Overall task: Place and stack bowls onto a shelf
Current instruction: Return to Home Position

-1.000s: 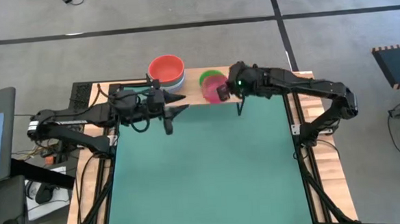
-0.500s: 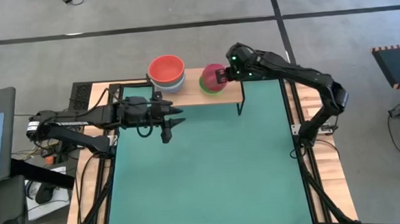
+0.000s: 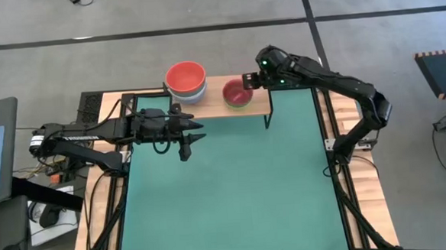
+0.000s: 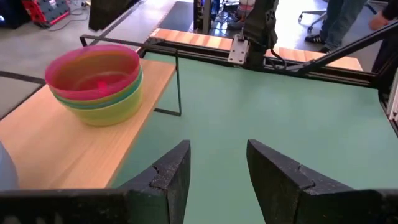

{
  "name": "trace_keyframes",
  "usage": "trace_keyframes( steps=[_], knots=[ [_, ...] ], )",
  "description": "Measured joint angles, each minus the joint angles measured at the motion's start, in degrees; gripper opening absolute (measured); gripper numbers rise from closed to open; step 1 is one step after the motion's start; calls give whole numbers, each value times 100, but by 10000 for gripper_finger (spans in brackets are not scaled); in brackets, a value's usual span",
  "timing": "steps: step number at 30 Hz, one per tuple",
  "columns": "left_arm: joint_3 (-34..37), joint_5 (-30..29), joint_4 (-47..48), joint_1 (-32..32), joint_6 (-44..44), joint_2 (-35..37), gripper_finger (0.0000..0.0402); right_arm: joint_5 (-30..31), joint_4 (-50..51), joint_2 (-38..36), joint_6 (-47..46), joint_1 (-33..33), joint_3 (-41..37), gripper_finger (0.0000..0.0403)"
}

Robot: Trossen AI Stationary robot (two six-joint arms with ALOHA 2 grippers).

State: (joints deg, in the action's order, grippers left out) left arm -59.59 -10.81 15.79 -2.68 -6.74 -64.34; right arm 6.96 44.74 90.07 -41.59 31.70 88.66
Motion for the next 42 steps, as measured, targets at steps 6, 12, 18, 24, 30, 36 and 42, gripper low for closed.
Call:
trace_keyframes(
  steps=[6, 12, 18, 24, 30, 36, 42],
  knots=[
    [1, -12, -21, 0, -9, 15, 141, 34, 474, -498, 183, -119, 0, 178],
    [4, -219, -65, 0, 108, 263, 137, 55, 281, -1028, 888, -1188, -6, 175],
    [523, 13, -1230, -120, 197, 327, 85, 79, -1577, -1255, 1166, -2599, -228, 140],
    [905, 940, -2162, -364, -193, 286, 10, 637, -1721, -1185, 1646, -3821, -245, 61],
    [896, 521, -2210, -424, 276, 561, 1, 951, -1424, -1268, 2075, -4492, -245, 21],
    [1345, 486, -2430, -261, 42, 1099, 0, 969, -1868, -1772, 2266, -4672, -950, 22],
    [2630, -56, -3670, 364, -478, 1689, 0, 776, -3526, -2786, 2427, -4785, -2677, 17]
  ],
)
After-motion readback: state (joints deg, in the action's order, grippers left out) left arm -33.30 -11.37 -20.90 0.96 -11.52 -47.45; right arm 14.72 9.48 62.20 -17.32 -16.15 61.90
